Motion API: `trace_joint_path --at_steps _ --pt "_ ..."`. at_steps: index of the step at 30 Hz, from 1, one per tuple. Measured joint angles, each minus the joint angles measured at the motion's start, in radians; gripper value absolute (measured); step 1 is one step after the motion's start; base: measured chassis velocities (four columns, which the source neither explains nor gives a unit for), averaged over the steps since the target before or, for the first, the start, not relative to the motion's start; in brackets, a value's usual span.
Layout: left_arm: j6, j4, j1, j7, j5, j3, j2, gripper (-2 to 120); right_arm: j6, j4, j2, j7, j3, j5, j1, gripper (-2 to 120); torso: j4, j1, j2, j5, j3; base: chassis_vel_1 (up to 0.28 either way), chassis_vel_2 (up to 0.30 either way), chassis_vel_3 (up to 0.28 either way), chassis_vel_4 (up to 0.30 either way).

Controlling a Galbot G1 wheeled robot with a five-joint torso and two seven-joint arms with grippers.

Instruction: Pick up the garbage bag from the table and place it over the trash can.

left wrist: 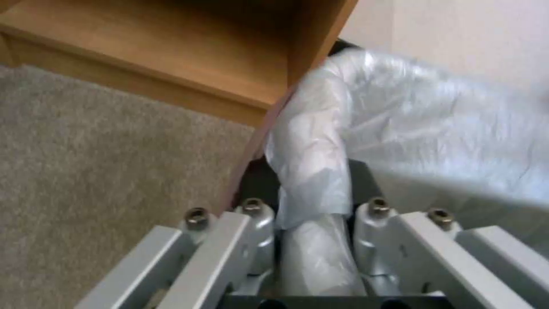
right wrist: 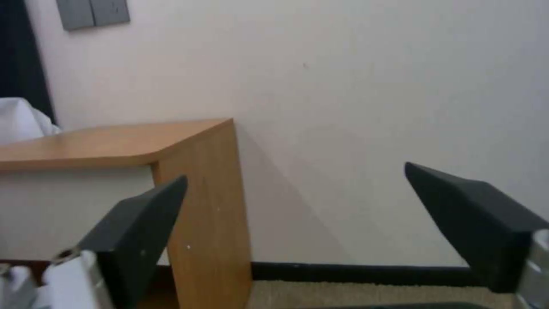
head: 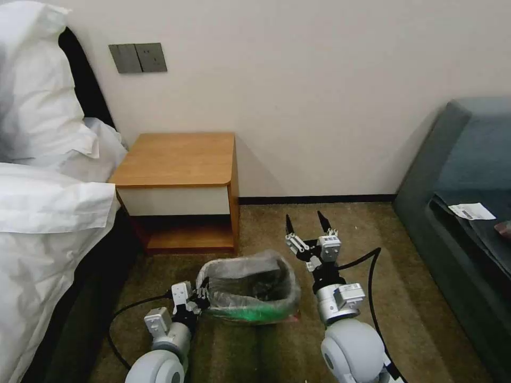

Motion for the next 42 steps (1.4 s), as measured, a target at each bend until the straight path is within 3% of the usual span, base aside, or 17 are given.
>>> trace_joint_path --at_steps 18,21,28,31,33,34,36,42 --pt "-0.059 -0.027 0.018 0.018 0.019 -0.007 0.0 82 0.014 -0.027 0.027 -0.002 -0.032 -0.024 -0.016 100 -0.0001 0.0 0.0 0.0 0.0 0.0 0.0 0.0 0.0" --pt "-0.14 -0.035 0.032 0.029 0.058 -0.014 -0.004 97 0.024 -0.036 0.034 -0.002 -0.031 -0.048 -0.02 100 0.0 0.0 0.0 0.0001 0.0 0.0 0.0 0.0 0.0" --pt "-0.189 -0.055 0.039 0.03 0.047 -0.018 -0.005 100 0.045 -0.065 0.056 0.007 -0.019 -0.123 -0.052 100 -0.0001 0.0 0.0 0.0 0.0 0.0 0.0 0.0 0.0" --pt "-0.253 -0.042 0.033 0.037 0.049 -0.018 -0.01 100 0.062 -0.08 0.065 0.006 -0.019 -0.148 -0.063 100 -0.0001 0.0 0.0 0.0003 0.0 0.0 0.0 0.0 0.0" --pt "-0.376 -0.001 0.015 0.057 0.097 -0.026 -0.023 100 0.092 -0.1 0.074 -0.007 -0.014 -0.182 -0.069 100 0.0 0.0 0.0 -0.0008 0.0 0.0 0.0 0.0 0.0" --pt "-0.376 -0.001 0.015 0.057 0.097 -0.026 -0.023 100 0.092 -0.1 0.074 -0.007 -0.014 -0.182 -0.069 100 0.0 0.0 0.0 -0.0008 0.0 0.0 0.0 0.0 0.0" --pt "-0.448 0.014 0.004 0.066 0.129 -0.029 -0.026 100 0.112 -0.11 0.08 -0.027 -0.008 -0.203 -0.071 100 0.0002 0.0 0.0 -0.0019 0.0 0.0 0.0 0.0 0.0" --pt "-0.51 0.026 -0.021 0.068 0.184 -0.039 -0.025 100 0.142 -0.131 0.103 -0.031 0.007 -0.245 -0.063 100 0.0003 0.0 0.0 -0.003 0.0 0.0 0.0 0.0 0.0"
